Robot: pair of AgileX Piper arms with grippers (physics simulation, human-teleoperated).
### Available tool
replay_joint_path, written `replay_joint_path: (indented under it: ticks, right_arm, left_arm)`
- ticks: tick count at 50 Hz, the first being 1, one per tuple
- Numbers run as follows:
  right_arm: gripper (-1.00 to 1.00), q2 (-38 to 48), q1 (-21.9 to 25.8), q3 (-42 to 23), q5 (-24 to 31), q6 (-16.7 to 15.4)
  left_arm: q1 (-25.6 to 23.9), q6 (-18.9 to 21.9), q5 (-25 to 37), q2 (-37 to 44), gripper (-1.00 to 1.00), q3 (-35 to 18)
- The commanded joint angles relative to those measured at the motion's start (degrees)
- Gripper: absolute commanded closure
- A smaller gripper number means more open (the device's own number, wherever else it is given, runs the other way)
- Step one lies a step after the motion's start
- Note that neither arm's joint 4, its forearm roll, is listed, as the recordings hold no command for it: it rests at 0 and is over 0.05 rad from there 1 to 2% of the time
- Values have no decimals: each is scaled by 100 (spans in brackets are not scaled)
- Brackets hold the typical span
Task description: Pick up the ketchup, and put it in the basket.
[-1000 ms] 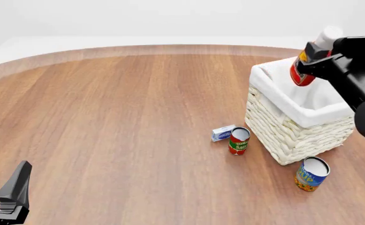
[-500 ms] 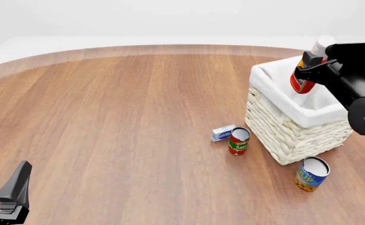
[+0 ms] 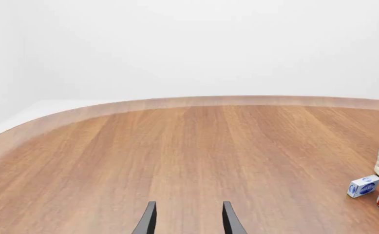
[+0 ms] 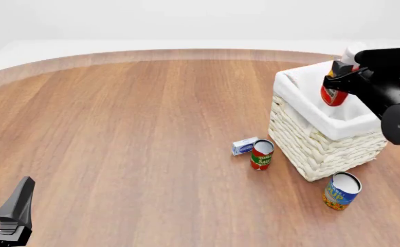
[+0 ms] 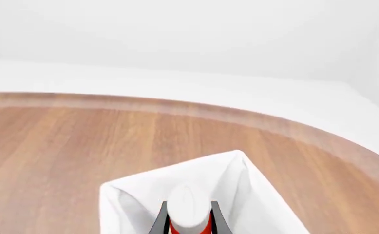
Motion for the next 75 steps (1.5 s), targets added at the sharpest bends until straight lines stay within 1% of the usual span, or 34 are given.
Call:
replay_joint_path:
  ticks: [1, 25, 32, 62, 75]
  right_arm:
    - [100, 32, -64, -95, 129, -24]
    - [100, 239, -61, -249, 368, -75]
    - [100, 354, -76, -252, 380, -161]
    - [100, 643, 12, -371, 510, -13]
    - [100, 721, 13, -385, 533, -21]
  left_arm:
    - [0, 0, 0, 0, -100, 0]
    - [0, 0, 0, 0, -100, 0]
    - [0, 0, 0, 0, -100, 0]
    - [0, 0, 0, 0, -100, 0]
    - [0, 0, 0, 0, -100, 0]
